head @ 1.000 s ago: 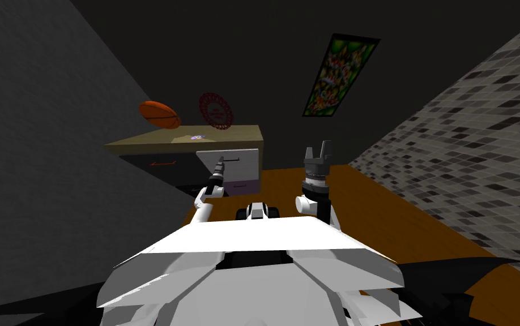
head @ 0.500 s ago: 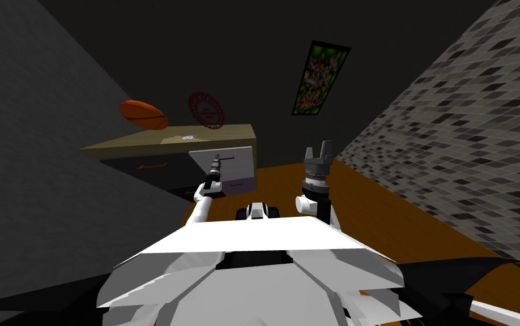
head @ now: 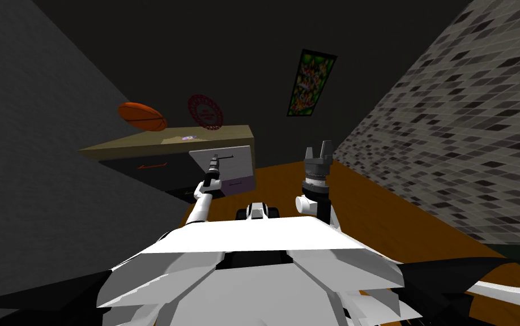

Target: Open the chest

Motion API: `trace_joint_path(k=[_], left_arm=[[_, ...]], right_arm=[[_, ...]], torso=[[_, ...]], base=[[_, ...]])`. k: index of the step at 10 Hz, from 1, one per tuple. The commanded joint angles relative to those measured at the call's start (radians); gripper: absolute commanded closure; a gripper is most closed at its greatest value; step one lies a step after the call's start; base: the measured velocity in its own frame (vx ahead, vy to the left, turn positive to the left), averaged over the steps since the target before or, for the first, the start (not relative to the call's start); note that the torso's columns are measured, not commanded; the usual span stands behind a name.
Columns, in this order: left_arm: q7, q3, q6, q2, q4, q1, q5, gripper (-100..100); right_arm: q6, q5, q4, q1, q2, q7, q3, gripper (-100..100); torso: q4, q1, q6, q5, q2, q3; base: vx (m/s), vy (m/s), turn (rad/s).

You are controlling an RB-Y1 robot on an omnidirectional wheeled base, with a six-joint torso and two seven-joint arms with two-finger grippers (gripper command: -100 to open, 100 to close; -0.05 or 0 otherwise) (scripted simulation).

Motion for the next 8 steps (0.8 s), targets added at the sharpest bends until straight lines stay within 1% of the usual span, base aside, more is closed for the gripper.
trace_joint_path(k=[1,2,3,4,5,6,8], left_arm=[[0.009,-0.052,0.003,0.001,-0.060,0.056,0.000,100],[0.015,-0.090,0.005,0.000,-0.086,0.099,0.000,100],[0.015,-0.090,0.005,0.000,-0.111,0.100,0.000,100],[0.021,-0.129,0.008,-0.001,-0.141,0.144,0.000,100],[0.021,-0.129,0.008,-0.001,-0.160,0.144,0.000,100],[0.026,-0.167,0.011,-0.002,-0.198,0.188,0.000,100],[0.038,-0.236,0.016,-0.003,-0.283,0.257,0.000,100]], right_arm=[[0.000,0.000,0.000,0.000,0.000,0.000,0.000,0],[0.000,0.000,0.000,0.000,0.000,0.000,0.000,0],[0.000,0.000,0.000,0.000,0.000,0.000,0.000,0],[0.000,0.000,0.000,0.000,0.000,0.000,0.000,0],[0.000,0.000,0.000,0.000,0.000,0.000,0.000,0],[0.000,0.000,0.000,0.000,0.000,0.000,0.000,0],[0.000,0.000,0.000,0.000,0.000,0.000,0.000,0]], torso=[[0.005,-0.001,-0.003,-0.004,0.003,0.001],[0.004,0.000,0.001,-0.002,0.005,0.003],[0.002,0.001,0.002,-0.001,0.004,0.003],[0.003,0.002,0.002,-0.001,0.005,0.003],[0.002,0.001,0.000,-0.001,0.005,0.003],[0.002,0.001,0.000,0.000,0.006,0.004],[0.002,0.002,-0.003,0.000,0.006,0.003]], base=[[0.132,-0.015,0.128],[0.112,-0.001,0.165],[0.068,-0.004,0.093],[0.082,-0.004,0.186],[0.076,0.003,0.113],[0.095,0.003,0.211],[0.152,-0.006,0.305]])
